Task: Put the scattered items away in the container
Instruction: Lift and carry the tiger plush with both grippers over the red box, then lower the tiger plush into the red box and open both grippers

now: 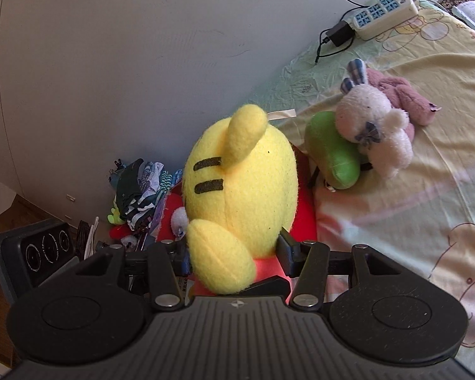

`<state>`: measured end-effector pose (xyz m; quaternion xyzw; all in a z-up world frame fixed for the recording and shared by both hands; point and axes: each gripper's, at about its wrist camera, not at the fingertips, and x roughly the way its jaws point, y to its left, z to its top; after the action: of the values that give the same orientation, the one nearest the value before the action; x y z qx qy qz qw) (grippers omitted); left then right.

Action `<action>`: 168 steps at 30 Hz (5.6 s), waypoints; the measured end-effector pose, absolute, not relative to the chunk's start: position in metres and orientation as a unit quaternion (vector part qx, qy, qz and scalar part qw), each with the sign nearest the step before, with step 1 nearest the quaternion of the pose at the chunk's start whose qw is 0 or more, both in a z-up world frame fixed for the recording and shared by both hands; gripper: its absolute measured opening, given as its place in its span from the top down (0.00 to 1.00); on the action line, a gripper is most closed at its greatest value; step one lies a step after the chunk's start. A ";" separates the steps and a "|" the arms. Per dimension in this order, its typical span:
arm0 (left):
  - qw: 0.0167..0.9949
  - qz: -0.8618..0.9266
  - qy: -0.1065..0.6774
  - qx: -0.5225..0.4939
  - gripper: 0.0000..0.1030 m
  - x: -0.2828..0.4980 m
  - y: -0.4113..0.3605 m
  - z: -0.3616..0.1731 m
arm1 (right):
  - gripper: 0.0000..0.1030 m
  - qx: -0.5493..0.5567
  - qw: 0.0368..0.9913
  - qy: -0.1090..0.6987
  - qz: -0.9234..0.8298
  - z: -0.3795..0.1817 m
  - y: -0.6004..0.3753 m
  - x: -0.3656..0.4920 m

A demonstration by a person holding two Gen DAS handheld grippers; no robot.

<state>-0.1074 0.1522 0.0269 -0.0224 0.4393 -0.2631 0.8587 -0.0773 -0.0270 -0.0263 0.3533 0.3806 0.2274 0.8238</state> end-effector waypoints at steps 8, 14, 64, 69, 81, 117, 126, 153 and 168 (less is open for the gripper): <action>0.880 -0.228 0.412 -0.053 0.16 -0.106 0.195 0.045 | 0.48 0.320 0.826 0.375 0.273 -0.005 0.012 -0.056; 0.896 -0.189 0.397 -0.064 0.16 -0.087 0.215 0.059 | 0.47 0.295 0.824 0.366 0.315 0.008 0.033 -0.025; 0.834 -0.271 0.474 -0.079 0.15 0.007 0.242 -0.040 | 0.46 0.080 0.915 0.372 0.134 -0.003 0.105 0.036; 0.832 -0.271 0.476 -0.085 0.15 0.009 0.242 -0.042 | 0.67 0.126 0.905 0.371 0.166 0.007 0.104 0.036; 0.835 -0.279 0.462 -0.106 0.18 -0.015 0.265 -0.024 | 0.85 0.113 0.883 0.430 0.153 -0.020 0.118 0.048; 0.853 -0.209 0.478 -0.023 0.17 -0.029 0.247 0.002 | 0.87 0.116 0.883 0.434 0.138 -0.029 0.109 0.047; 0.856 -0.205 0.471 -0.057 0.17 -0.039 0.267 0.010 | 0.87 0.108 0.888 0.429 0.129 -0.033 0.108 0.043; 0.856 -0.091 0.508 -0.025 0.18 -0.031 0.279 -0.018 | 0.75 0.126 0.899 0.401 0.124 -0.015 0.122 0.019; 0.853 -0.082 0.515 0.002 0.12 -0.025 0.266 -0.026 | 0.76 0.123 0.903 0.394 0.119 -0.016 0.121 0.011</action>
<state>-0.0247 0.2662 -0.0257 0.0022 0.5148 -0.0817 0.8534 0.0114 0.1215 -0.0157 0.1235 0.3935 0.1195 0.9031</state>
